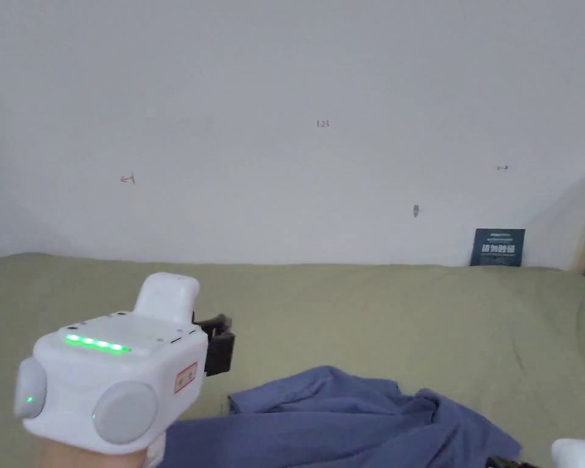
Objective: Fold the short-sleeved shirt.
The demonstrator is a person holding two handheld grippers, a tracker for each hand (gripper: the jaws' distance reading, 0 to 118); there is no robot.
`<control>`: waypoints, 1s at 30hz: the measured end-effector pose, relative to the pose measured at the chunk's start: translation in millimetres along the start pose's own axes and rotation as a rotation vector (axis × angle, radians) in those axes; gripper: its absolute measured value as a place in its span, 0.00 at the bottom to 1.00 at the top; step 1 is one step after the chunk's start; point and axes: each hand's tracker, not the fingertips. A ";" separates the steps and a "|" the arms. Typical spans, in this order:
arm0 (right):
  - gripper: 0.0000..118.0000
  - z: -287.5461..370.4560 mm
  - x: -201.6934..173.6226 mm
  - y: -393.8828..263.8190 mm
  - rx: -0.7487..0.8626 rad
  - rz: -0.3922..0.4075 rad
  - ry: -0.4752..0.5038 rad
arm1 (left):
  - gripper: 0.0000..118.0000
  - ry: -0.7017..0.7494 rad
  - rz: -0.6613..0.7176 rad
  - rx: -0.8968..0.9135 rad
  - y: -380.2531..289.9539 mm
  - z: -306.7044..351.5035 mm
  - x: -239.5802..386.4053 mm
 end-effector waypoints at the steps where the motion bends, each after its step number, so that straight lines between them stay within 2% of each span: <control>1: 0.03 0.1 -2.5 1.5 0.010 0.000 0.004 | 0.04 0.040 0.019 -0.003 -12.5 18.9 -12.5; 9: 0.03 4.2 -19.0 -6.3 0.015 0.032 0.018 | 0.00 0.225 0.193 -0.071 -112.7 118.9 -48.6; 15: 0.03 2.4 -26.5 -14.9 -0.020 0.060 0.026 | 0.00 0.224 0.200 -0.101 -133.6 114.5 -54.4; 19: 0.03 -8.5 -24.5 -9.7 -0.023 0.052 0.029 | 0.01 0.242 0.170 -0.108 -124.6 84.2 -63.1; 20: 0.03 -12.1 -24.0 -8.3 -0.023 0.054 0.027 | 0.12 0.229 0.167 -0.114 -119.4 73.0 -67.3; 21: 0.03 -15.0 -23.1 -7.2 -0.022 0.056 0.026 | 0.47 0.213 0.170 -0.124 -112.9 57.5 -74.2; 22: 0.03 -19.1 -21.1 -5.5 -0.022 0.058 0.023 | 0.77 0.209 0.163 -0.144 -105.4 39.5 -81.9; 23: 0.03 -23.1 -19.1 -3.9 -0.023 0.057 0.019 | 0.97 0.185 0.163 -0.172 -98.5 17.1 -92.8; 24: 0.03 -26.7 -16.3 -2.5 -0.026 0.052 0.021 | 1.00 0.163 0.168 -0.221 -93.6 -4.4 -101.1; 27: 0.03 -37.9 -6.4 0.0 -0.042 0.035 0.016 | 1.00 0.071 0.199 -0.361 -88.5 -73.8 -131.5; 30: 0.03 -47.1 5.3 0.0 -0.062 0.041 -0.009 | 1.00 0.116 0.123 -0.470 -93.9 -139.6 -151.9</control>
